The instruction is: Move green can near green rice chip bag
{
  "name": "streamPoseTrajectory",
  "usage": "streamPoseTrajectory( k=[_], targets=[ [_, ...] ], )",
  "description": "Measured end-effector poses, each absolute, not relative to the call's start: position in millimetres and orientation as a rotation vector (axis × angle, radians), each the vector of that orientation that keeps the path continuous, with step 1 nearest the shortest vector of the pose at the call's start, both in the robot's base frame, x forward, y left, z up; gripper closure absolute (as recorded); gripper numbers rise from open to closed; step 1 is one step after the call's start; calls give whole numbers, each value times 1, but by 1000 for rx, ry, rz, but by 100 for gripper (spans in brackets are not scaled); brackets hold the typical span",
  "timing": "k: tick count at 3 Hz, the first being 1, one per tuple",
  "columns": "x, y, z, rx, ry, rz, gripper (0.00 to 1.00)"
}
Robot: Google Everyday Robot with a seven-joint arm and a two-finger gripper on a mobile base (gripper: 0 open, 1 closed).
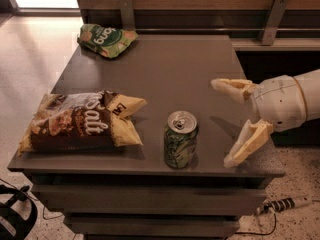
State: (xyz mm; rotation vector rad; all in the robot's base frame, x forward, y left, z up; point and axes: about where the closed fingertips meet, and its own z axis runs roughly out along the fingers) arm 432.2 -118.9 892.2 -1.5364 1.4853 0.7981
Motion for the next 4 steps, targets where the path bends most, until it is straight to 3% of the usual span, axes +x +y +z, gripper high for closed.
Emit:
streamPoseTrajectory(
  k=[3, 4],
  targets=[
    [420, -58, 871, -1409, 1239, 1086, 0],
    [419, -57, 873, -1414, 1237, 1083, 18]
  ],
)
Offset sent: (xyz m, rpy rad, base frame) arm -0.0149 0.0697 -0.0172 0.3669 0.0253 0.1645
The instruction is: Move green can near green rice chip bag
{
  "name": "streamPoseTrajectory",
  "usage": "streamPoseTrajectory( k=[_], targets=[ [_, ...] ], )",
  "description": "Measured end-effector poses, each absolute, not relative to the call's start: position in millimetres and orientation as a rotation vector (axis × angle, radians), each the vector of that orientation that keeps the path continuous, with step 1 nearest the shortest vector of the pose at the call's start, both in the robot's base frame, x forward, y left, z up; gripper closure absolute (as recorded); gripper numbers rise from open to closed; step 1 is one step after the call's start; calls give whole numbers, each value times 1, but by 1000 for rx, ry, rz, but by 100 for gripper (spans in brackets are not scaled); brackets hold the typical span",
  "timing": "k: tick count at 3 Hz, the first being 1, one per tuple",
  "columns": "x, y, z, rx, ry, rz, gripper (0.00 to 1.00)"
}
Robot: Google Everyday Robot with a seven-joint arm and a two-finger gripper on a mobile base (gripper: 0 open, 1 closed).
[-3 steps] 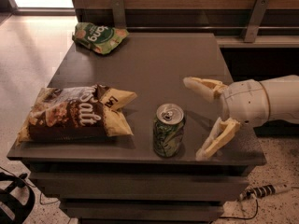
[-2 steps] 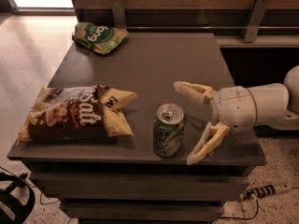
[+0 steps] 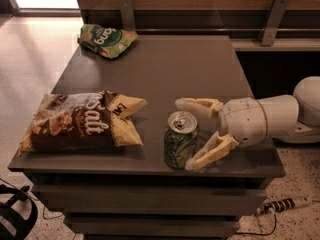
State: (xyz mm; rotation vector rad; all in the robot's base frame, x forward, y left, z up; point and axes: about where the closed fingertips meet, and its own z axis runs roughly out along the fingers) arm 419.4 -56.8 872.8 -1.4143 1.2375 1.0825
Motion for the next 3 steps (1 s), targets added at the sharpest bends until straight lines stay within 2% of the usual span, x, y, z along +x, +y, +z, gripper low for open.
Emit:
streamPoseTrajectory(
  k=[3],
  targets=[
    [418, -51, 875, -1426, 1230, 1087, 89]
  ],
)
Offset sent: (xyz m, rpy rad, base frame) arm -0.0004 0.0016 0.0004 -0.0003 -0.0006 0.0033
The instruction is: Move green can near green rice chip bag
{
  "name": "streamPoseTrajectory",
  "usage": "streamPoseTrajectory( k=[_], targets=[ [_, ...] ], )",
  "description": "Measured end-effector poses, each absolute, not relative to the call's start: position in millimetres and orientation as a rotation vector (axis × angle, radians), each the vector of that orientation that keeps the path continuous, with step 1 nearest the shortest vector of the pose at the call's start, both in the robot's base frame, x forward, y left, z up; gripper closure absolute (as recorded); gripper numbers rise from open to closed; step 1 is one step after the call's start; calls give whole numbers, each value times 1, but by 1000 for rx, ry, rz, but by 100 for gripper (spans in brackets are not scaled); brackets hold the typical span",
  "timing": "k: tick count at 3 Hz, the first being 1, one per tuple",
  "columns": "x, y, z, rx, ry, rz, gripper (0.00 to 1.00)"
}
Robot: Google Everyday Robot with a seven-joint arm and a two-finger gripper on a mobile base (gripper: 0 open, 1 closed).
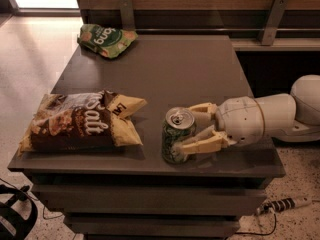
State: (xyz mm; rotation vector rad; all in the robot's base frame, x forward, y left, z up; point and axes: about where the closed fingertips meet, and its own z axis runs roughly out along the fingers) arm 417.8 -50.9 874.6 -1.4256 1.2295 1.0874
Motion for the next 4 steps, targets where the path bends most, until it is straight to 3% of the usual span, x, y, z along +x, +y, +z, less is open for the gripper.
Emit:
streamPoseTrajectory(
  k=[1, 3, 4],
  targets=[
    [417, -49, 875, -1429, 1227, 1089, 100],
    [442, -62, 898, -1444, 1275, 1052, 100],
    [497, -78, 939, -1421, 1328, 979, 100]
  ],
)
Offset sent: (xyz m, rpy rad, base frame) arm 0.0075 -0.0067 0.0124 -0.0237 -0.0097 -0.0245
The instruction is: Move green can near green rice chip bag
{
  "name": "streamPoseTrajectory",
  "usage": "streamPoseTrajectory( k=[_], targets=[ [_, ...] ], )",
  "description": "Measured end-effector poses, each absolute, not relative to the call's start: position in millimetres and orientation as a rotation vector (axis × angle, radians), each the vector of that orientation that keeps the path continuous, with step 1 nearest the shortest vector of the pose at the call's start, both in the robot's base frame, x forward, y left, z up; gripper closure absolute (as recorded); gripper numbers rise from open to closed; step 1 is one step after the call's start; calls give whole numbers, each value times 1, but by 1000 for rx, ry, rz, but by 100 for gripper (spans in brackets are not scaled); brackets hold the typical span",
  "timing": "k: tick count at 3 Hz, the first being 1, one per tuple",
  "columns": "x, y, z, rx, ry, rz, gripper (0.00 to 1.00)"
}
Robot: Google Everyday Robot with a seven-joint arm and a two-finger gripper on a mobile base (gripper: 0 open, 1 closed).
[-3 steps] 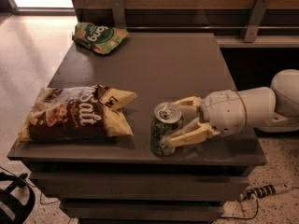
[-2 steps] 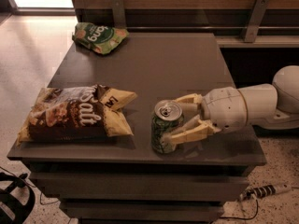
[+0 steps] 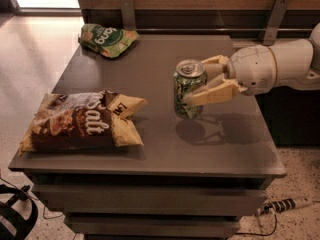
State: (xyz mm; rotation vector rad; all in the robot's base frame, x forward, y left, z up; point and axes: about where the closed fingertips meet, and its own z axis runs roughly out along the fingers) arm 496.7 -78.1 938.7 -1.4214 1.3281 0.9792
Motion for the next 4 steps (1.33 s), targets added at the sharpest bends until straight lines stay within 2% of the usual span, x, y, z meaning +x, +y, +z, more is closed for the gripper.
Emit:
streamPoseTrajectory(
  k=[2, 4],
  targets=[
    [600, -93, 1007, -1318, 1405, 784, 100],
    [674, -77, 1016, -1217, 1405, 568, 100]
  ],
)
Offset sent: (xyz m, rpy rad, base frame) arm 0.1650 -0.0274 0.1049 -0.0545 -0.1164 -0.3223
